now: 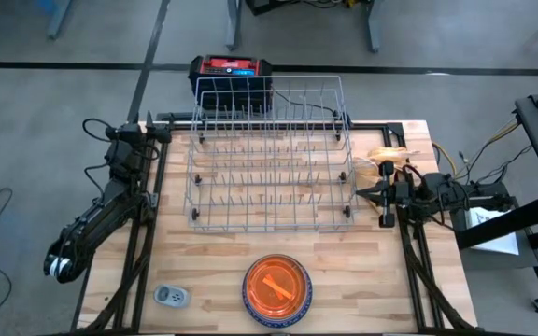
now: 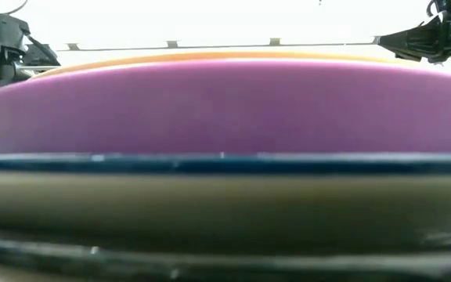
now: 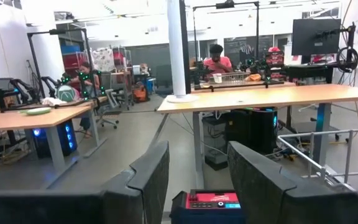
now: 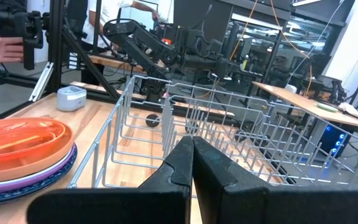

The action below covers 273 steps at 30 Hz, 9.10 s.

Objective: Sort dishes
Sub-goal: Put the orange plate into the dish rack

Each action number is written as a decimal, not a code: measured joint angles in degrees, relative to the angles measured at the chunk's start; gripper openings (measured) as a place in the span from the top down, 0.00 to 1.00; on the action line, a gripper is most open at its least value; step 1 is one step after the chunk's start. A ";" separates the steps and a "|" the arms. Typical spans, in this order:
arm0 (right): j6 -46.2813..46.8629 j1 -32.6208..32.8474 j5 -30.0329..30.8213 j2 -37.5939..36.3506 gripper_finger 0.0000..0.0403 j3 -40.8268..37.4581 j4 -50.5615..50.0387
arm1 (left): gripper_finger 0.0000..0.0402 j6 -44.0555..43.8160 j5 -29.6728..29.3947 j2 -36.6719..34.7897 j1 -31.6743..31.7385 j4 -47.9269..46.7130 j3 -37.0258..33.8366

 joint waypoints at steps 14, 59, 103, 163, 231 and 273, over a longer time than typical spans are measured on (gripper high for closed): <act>-2.93 0.00 2.89 0.02 1.00 -0.03 5.32 | 0.62 -23.45 -5.31 0.00 -0.01 -1.31 0.00; -6.39 0.00 4.50 0.20 1.00 -0.03 8.08 | 0.62 -22.97 51.61 2.37 -8.98 -18.77 36.12; 12.91 6.04 10.49 36.85 1.00 31.14 -13.16 | 0.62 -10.28 45.74 19.63 -62.48 -32.87 37.53; 41.49 36.79 34.56 60.39 1.00 32.83 -15.80 | 0.62 -6.21 17.50 65.74 -90.62 -30.86 49.99; 52.17 52.69 36.16 63.12 1.00 33.76 -15.71 | 0.62 -7.63 2.49 85.30 -95.45 -55.04 78.55; 53.23 54.17 39.03 63.14 1.00 33.76 -15.70 | 0.62 -8.56 3.14 85.94 -95.25 -56.36 76.74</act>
